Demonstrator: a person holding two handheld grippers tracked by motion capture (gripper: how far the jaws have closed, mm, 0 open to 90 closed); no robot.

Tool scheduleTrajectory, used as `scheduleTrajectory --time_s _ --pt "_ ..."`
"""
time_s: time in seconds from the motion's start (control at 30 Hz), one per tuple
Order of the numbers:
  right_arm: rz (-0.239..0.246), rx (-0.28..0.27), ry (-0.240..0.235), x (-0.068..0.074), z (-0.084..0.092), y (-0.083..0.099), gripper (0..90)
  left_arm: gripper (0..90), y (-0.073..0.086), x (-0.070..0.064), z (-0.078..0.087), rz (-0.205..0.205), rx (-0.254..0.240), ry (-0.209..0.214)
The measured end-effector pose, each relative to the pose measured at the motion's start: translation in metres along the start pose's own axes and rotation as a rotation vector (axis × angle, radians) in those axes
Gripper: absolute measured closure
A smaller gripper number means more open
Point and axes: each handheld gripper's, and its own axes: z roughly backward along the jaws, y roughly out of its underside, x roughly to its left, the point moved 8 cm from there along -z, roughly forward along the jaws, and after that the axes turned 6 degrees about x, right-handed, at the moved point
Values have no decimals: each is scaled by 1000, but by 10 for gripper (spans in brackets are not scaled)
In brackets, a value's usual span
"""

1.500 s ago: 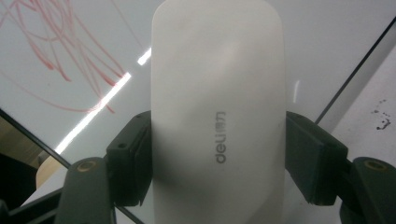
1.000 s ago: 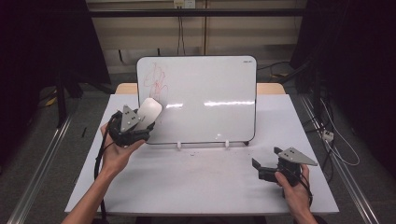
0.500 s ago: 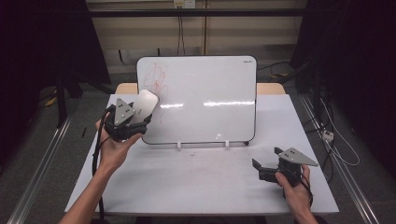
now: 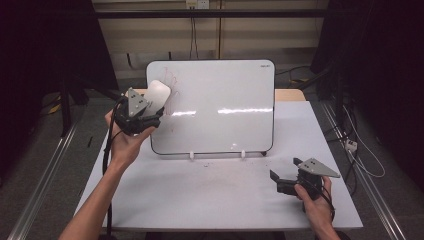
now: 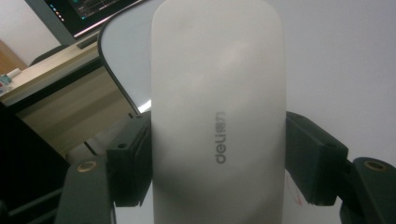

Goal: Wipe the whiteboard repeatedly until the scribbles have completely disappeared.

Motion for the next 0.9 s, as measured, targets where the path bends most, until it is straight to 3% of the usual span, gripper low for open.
scheduleTrajectory --time_s 0.43,0.9 --pt "-1 7 1 0 0 1 42 312 -15 5 -24 -30 8 -31" --pt "2 19 1 1 -3 3 43 312 -39 12 -40 -62 -15 -77"
